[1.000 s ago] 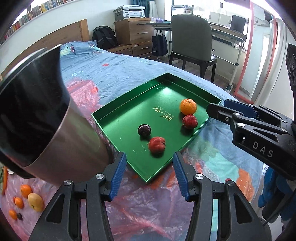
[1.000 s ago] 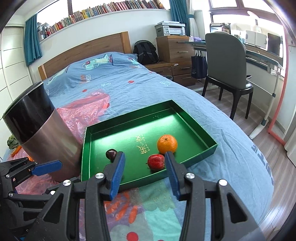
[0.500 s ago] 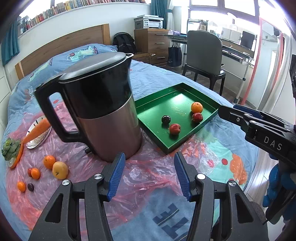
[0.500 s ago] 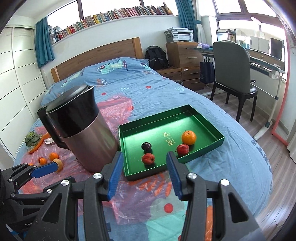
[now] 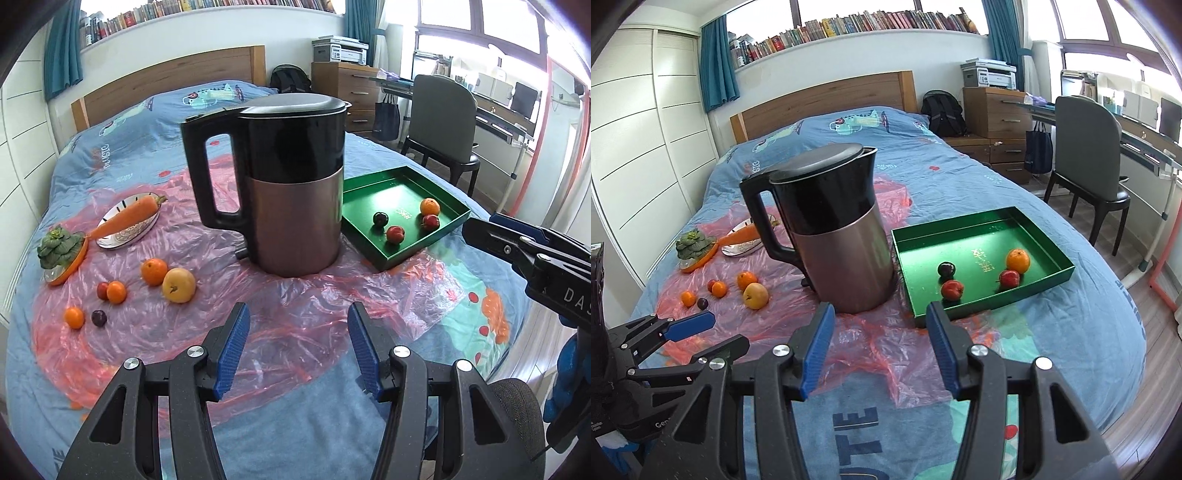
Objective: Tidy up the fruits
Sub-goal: 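Move both open tools back toward the fruits on the sheet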
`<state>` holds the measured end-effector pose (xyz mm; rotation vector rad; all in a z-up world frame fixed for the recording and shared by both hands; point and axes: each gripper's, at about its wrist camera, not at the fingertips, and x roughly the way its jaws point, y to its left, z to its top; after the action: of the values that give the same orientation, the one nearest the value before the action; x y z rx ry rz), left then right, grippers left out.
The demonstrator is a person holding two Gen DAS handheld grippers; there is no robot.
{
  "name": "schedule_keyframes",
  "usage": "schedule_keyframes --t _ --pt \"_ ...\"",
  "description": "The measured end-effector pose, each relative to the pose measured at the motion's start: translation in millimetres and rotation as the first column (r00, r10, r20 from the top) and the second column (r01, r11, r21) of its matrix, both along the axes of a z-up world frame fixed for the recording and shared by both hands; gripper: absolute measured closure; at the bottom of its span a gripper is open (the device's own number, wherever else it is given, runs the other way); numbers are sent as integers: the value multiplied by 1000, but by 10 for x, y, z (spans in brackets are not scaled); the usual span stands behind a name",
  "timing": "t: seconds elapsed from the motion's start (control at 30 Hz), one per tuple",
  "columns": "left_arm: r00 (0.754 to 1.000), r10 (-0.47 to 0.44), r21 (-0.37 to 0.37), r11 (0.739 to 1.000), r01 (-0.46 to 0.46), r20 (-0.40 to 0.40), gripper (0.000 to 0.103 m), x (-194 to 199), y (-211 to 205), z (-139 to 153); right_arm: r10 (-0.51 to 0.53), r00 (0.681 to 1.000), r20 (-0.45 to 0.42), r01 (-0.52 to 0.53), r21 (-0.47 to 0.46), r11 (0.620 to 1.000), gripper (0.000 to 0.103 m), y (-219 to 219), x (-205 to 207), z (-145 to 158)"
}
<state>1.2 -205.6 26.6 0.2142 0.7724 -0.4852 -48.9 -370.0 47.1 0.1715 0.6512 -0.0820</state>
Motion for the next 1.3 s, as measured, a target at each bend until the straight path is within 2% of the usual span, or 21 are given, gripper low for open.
schedule_keyframes --t 0.37,0.73,1.03,1.3 --pt "993 109 -51 993 -107 38 54 -77 631 169 91 996 -12 -91 -5 996 38 536 -112 148" --pt "967 253 -95 964 -249 33 52 -13 1280 126 185 982 -39 -187 -43 981 38 1022 -77 185" --pt "937 350 -81 934 -348 0 50 179 1643 -162 268 960 -83 -273 -51 961 37 1395 236 -73" --pt "910 414 -50 909 -414 8 49 449 1919 -377 325 937 -129 -332 -36 943 33 1690 646 -380"
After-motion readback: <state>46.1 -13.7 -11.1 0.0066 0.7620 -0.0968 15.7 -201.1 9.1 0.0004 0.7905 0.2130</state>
